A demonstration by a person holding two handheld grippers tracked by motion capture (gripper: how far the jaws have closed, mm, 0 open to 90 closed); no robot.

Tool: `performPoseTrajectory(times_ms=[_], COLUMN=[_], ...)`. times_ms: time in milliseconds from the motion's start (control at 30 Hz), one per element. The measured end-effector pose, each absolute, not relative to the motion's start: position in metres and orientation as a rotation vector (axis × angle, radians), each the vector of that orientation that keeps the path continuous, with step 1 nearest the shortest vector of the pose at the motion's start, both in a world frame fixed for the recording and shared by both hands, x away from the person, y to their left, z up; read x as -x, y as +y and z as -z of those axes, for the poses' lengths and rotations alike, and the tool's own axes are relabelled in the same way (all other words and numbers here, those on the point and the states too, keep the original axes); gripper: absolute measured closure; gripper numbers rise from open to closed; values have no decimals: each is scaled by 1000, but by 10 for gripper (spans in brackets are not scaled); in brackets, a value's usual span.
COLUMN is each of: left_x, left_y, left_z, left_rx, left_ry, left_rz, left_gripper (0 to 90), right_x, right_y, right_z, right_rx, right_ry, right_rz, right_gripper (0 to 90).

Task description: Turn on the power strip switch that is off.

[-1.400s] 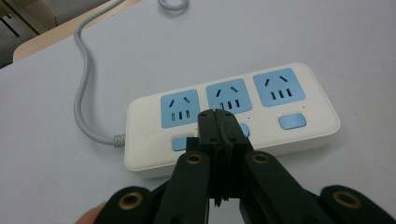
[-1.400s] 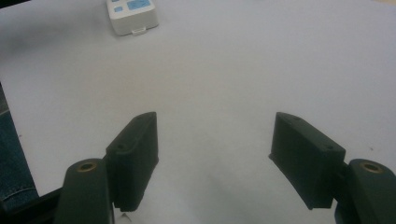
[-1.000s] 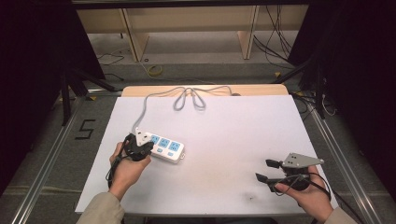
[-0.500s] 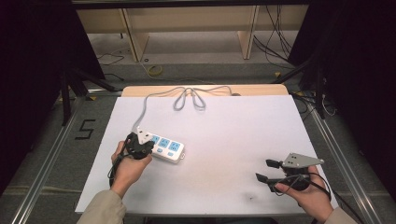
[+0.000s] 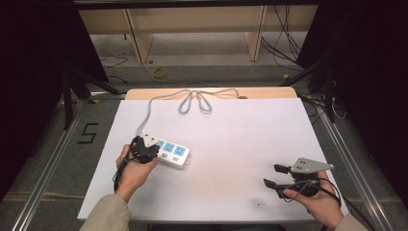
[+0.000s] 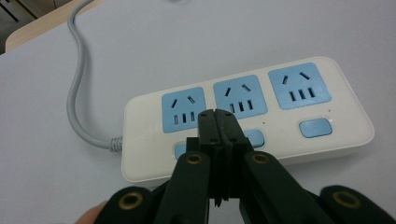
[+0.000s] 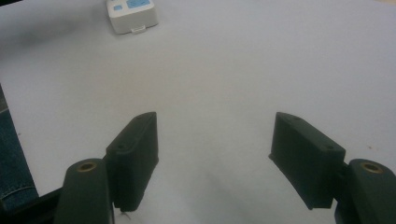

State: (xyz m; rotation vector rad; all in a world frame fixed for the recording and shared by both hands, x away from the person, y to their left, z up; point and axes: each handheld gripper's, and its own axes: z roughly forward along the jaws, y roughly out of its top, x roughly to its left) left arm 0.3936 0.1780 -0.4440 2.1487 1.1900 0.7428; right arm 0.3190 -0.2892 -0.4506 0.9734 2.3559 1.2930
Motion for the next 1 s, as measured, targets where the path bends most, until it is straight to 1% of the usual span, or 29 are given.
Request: performPoseTrajectory(times_ms=[1000], left_x=[-398], left_y=[176], left_z=[448], left_rx=[-2167], left_ry=[1211], left_rz=[-721], left_gripper=[897], right_x=[-319], right_y=[-290], right_z=[451], right_rx=[-971], right_ry=[2363], right_rz=[-1285], right_gripper=[324])
